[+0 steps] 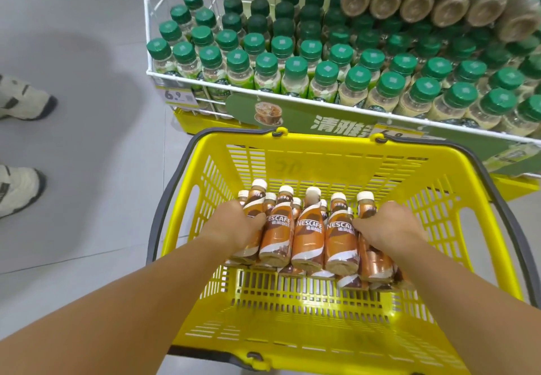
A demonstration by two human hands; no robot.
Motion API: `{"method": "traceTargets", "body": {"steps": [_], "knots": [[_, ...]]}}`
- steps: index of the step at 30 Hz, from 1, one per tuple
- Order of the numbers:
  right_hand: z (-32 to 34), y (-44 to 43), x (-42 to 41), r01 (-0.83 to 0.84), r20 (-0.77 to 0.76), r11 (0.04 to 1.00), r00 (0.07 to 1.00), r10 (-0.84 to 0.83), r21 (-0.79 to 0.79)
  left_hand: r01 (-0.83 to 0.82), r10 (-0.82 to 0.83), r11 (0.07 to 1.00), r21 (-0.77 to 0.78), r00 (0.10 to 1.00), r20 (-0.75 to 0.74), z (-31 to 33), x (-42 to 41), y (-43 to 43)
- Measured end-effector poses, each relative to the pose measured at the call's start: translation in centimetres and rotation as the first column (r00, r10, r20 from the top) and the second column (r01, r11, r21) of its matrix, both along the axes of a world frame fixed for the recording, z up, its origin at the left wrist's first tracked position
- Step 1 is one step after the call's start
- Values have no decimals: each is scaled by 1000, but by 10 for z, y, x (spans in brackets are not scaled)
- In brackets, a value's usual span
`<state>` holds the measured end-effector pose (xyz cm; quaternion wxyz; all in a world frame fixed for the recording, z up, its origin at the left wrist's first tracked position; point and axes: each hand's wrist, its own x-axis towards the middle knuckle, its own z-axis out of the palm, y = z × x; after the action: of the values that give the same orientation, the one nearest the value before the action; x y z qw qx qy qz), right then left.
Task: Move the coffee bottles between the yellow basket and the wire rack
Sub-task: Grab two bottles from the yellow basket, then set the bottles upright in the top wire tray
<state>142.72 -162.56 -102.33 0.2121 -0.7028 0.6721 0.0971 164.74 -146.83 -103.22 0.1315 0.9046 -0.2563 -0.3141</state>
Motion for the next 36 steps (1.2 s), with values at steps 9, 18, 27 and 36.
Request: {"method": "traceTargets", "body": {"steps": [9, 18, 27, 36], "knots": [[32, 25, -25, -26, 293, 997, 955, 48, -78, -54, 60, 978, -200, 998, 24, 40, -11, 12], [165, 46, -15, -55, 567, 970, 803, 184, -237, -9, -14, 878, -478, 999, -45, 147, -37, 7], [401, 32, -3, -54, 646, 931, 706, 291, -360, 93, -91, 734, -673, 995, 38, 361, -34, -20], [681, 20, 11, 87, 678, 847, 645, 353, -524, 218, -82, 475, -853, 976, 203, 650, -18, -43]]}}
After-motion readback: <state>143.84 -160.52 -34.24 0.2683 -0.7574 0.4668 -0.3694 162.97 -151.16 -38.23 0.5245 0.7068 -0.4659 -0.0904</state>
